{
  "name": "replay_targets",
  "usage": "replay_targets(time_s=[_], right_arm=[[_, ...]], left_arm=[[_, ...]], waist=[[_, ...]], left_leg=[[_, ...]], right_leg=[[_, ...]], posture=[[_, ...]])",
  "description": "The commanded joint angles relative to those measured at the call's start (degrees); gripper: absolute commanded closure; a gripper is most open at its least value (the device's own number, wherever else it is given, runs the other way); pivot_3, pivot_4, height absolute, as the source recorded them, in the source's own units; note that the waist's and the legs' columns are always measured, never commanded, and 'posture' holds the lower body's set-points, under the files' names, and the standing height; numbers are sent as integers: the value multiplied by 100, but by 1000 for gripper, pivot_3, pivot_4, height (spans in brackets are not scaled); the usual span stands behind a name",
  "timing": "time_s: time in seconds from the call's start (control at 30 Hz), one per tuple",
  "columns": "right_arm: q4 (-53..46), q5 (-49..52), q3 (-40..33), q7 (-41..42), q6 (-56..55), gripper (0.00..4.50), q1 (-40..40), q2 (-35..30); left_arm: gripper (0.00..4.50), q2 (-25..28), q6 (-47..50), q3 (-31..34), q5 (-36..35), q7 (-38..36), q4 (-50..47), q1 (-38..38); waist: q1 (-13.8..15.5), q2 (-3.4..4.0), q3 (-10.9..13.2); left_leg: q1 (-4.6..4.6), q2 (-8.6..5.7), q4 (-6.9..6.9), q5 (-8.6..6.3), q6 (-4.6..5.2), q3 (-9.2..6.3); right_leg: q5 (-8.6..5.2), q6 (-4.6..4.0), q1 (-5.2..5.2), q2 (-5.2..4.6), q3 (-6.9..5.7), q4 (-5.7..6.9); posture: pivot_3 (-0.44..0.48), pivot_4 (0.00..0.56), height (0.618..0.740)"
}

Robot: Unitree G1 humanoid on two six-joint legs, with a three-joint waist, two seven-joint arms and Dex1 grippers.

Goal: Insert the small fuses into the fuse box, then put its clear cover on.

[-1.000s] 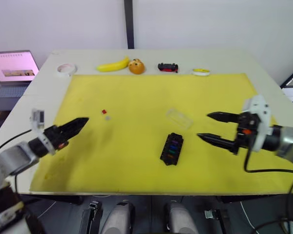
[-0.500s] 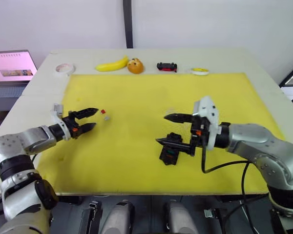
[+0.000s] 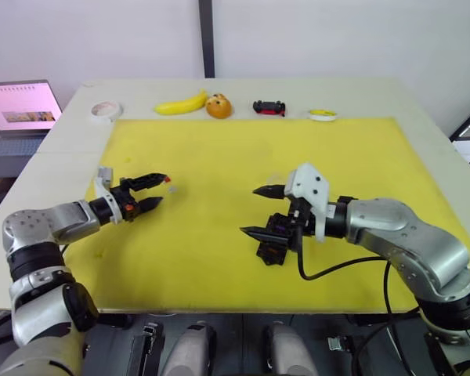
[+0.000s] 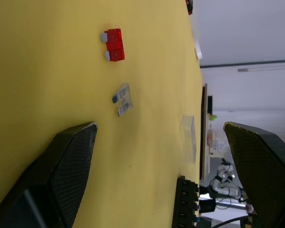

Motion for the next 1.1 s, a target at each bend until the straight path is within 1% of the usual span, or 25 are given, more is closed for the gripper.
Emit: replay_targets(time_s=[0.03,0.17,0.27,0.4,0.53,0.7,0.87,1.0,1.1], right_arm=[[-137,-57,-16,-15,-63,56,-123,69],[-127,-111,-25,-53,-41,56,-103,105],[-118,-148,-34,-95,-34,56,-93,120],[-153,-142,-70,-139,10,56,-71,141],[-196,-129,-96,-173,43,56,-25,138],[-221,-111,-105,-239,80,56,-5,160],[-197,-128,-90,-267,76,56,7,170],[-124,-183,-87,-310,87,56,-39,167],[-109,-200,-96,-335,100,56,-41,175]], left_arm=[[0,-135,-14,-238,248,-138,138,-95],[0,-248,-161,-222,439,-217,325,-277],[0,-362,-255,-379,592,-397,246,-250],[0,-439,-337,-228,680,-391,407,-377],[0,-519,-413,-224,797,-436,495,-446],[0,-704,-389,-156,843,-370,507,-516],[0,-813,-580,-81,916,-280,592,-585],[0,-856,-715,67,960,-147,738,-679],[0,-935,-629,105,945,-7,594,-678]], waist=[[8,0,0],[66,0,0],[101,1,0],[108,1,-1],[107,1,-1],[115,1,-1],[132,1,-1],[177,1,-1],[232,1,-1]], left_leg=[[0,0,0,0,0,0],[0,0,0,-2,4,0],[0,-2,0,-2,3,0],[1,-6,0,-1,3,-2],[1,-7,0,-3,6,-6],[1,-8,0,-3,6,-9],[1,-11,0,-2,6,-13],[3,-12,1,-3,7,-13],[3,-12,1,-3,8,-13]], right_leg=[[0,0,0,0,-1,0],[0,0,1,0,-1,0],[0,0,2,-2,-2,-1],[0,0,4,-6,-3,-4],[0,0,7,-6,-6,-4],[0,0,10,-6,-7,-4],[0,1,14,-8,-9,-5],[0,1,16,-8,-10,-7],[0,1,15,-8,-11,-7]], posture=[[0,150,740],[0,150,740],[0,150,740],[0,150,740],[0,150,740],[0,150,740],[0,150,740],[0,150,740],[0,150,740]])
